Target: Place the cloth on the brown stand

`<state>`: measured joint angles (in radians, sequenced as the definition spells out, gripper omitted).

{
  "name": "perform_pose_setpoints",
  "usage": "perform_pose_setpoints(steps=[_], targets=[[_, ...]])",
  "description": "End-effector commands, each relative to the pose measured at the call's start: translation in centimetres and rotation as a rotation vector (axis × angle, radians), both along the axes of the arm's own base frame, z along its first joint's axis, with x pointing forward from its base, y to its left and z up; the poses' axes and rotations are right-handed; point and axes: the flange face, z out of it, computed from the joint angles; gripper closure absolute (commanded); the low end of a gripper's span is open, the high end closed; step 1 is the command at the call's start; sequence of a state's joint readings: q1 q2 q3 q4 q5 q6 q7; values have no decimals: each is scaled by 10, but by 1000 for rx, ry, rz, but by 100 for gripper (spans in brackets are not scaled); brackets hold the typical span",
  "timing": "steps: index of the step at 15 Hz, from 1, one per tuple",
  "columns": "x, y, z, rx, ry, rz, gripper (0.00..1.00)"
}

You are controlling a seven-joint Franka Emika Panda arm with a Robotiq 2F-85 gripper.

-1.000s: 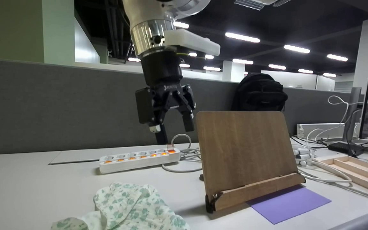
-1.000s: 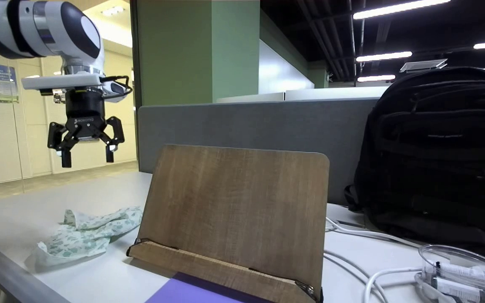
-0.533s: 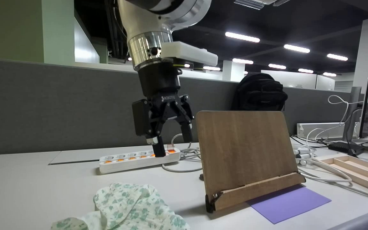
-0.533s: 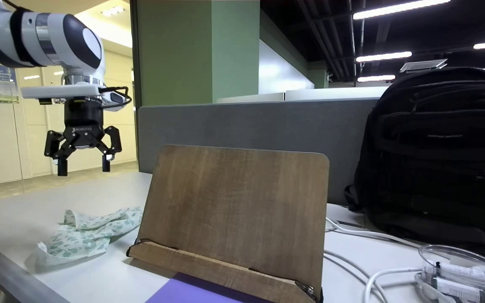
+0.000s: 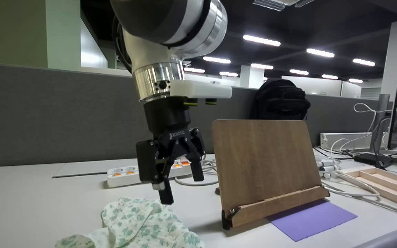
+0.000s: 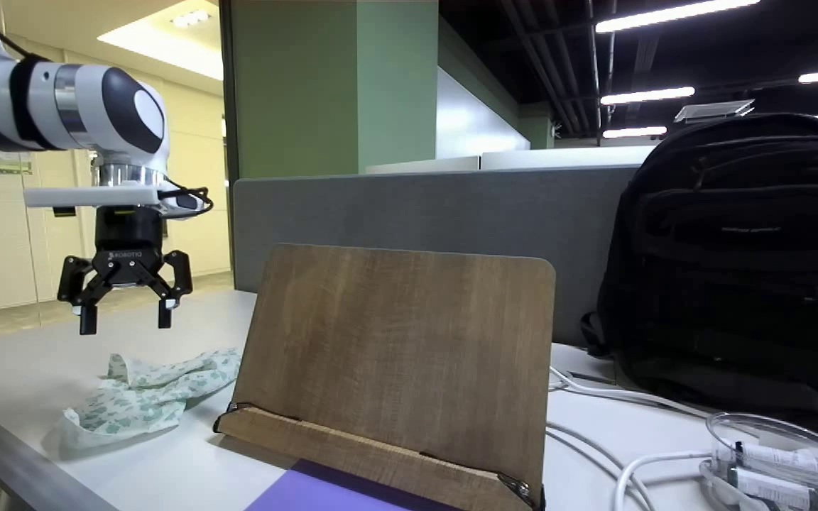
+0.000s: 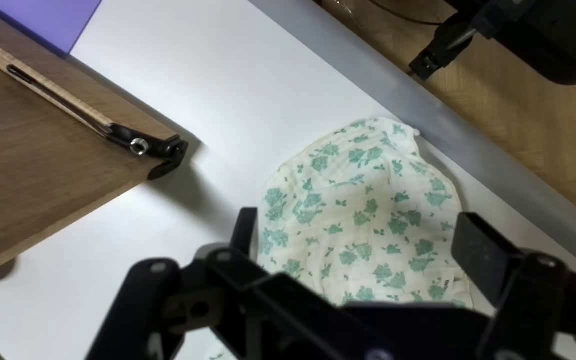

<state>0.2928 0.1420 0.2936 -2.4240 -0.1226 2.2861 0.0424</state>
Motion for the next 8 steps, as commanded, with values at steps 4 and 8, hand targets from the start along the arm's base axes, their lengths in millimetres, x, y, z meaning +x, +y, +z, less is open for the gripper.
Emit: perform_pose_setpoints(steps=[4, 8], targets=[[7, -5, -37, -3, -41, -29, 0], [4, -4, -55, -17, -40, -27, 0]])
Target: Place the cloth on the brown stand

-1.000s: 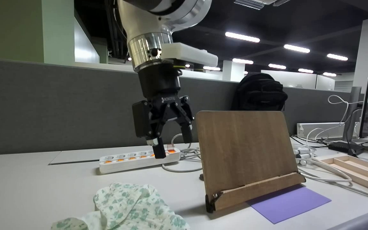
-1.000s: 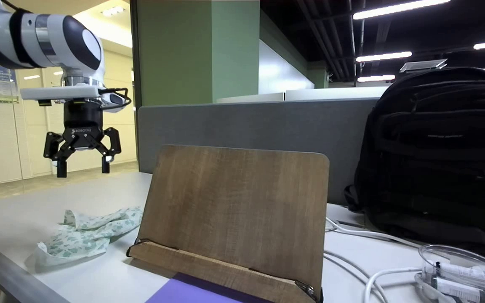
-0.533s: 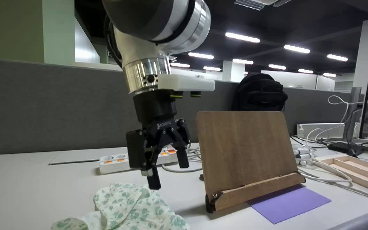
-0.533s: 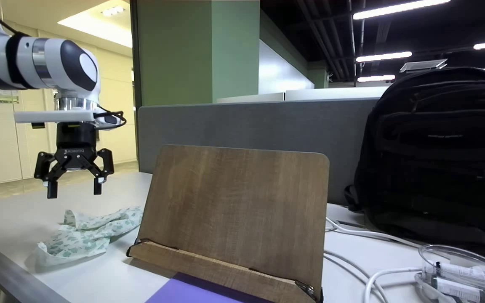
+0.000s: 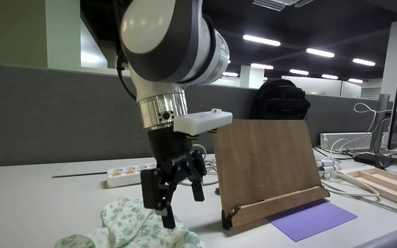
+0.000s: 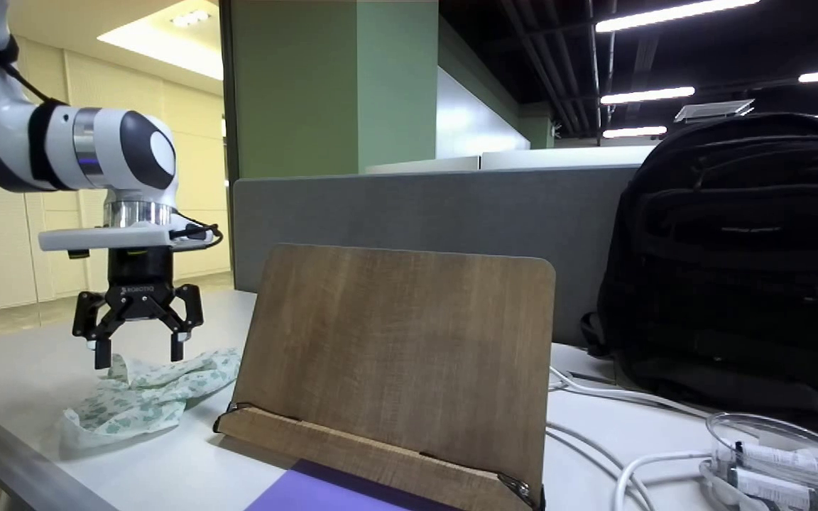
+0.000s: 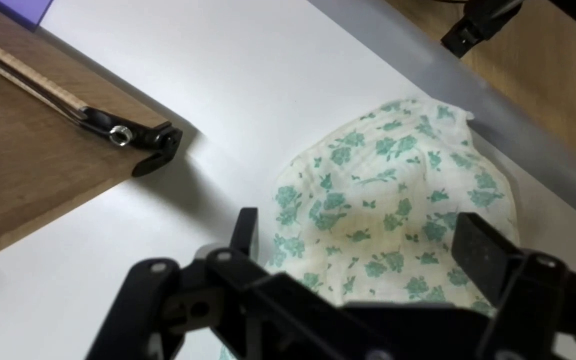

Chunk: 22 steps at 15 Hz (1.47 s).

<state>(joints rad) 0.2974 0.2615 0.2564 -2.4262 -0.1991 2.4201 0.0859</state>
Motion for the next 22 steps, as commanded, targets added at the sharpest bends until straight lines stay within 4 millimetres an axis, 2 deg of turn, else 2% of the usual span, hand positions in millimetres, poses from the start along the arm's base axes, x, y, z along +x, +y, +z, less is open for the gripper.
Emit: perform_pose_setpoints(steps=[1, 12, 18, 19, 20, 22], targets=[[-3, 4, -12, -26, -21, -27, 0], [-2, 7, -29, -56, -76, -86, 0], [1, 16, -47, -59, -80, -108, 0], [1, 18, -50, -58, -78, -110, 25], [1, 20, -51, -57, -79, -112, 28], [1, 24, -51, -52, -81, -116, 40]])
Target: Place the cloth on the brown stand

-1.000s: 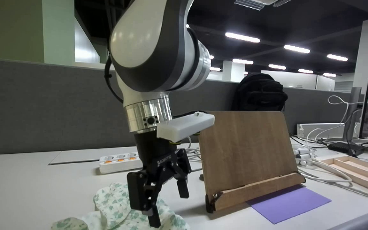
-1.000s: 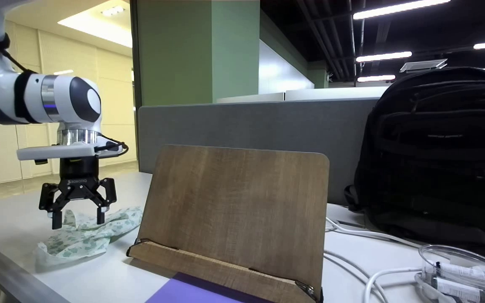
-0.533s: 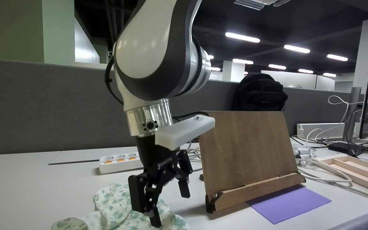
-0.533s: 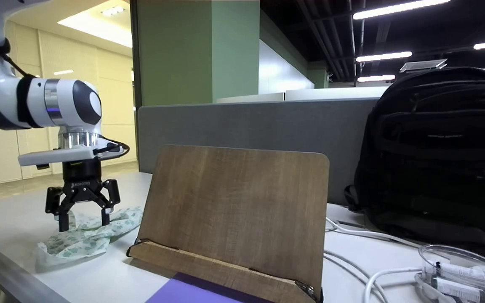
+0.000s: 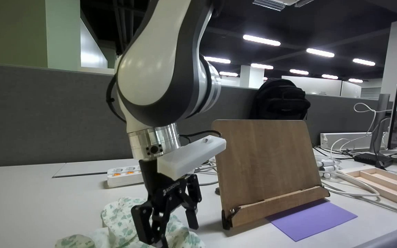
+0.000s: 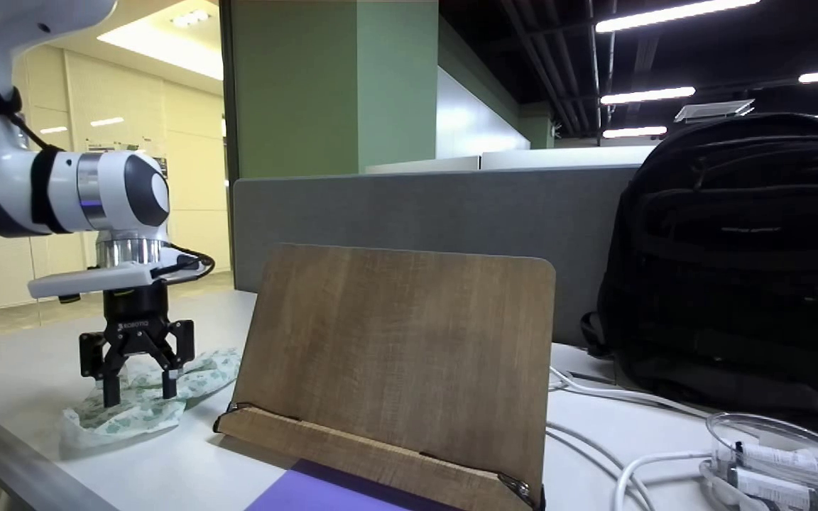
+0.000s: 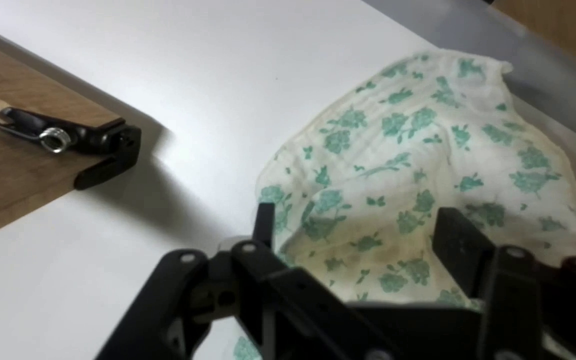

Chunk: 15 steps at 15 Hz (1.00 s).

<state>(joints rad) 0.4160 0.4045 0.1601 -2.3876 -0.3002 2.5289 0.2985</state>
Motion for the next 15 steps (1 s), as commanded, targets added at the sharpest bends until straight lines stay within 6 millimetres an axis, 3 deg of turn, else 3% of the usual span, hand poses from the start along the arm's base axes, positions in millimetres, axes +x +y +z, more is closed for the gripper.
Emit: perform_pose_setpoints(steps=[1, 8, 12, 15], targets=[[5, 10, 2, -1, -30, -32, 49], [11, 8, 12, 2, -56, -57, 97], [17, 13, 25, 7, -77, -46, 100], [34, 31, 65, 22, -152, -11, 100]])
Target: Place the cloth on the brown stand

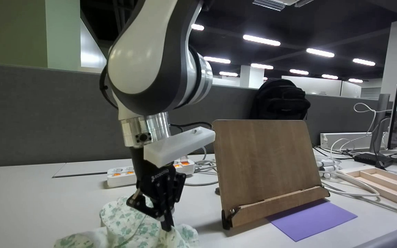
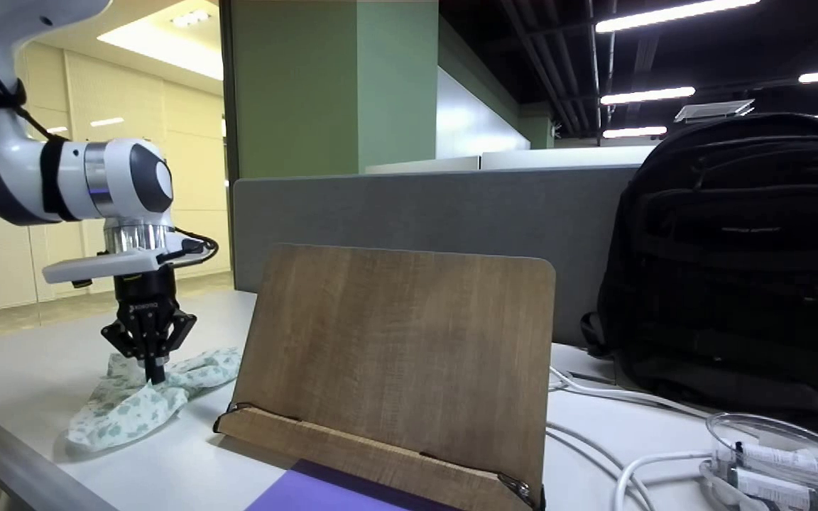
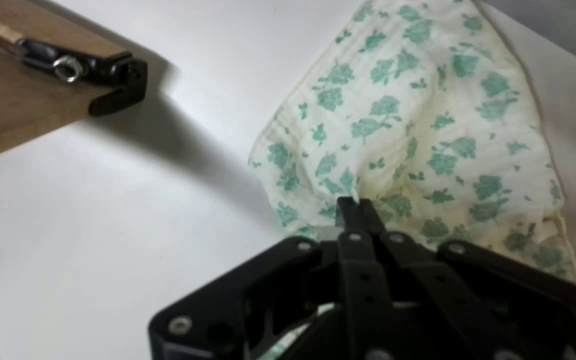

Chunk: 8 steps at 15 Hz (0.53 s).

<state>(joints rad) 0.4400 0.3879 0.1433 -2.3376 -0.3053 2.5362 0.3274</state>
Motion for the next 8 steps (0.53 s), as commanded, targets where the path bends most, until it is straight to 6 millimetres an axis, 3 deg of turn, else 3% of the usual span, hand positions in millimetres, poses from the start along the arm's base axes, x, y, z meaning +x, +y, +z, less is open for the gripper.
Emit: perform_pose_setpoints(steps=[1, 4, 8], targets=[[22, 22, 62, -9, -113, 14, 100], [42, 38, 121, 4, -176, 36, 100], [63, 53, 221, 17, -253, 21, 100]])
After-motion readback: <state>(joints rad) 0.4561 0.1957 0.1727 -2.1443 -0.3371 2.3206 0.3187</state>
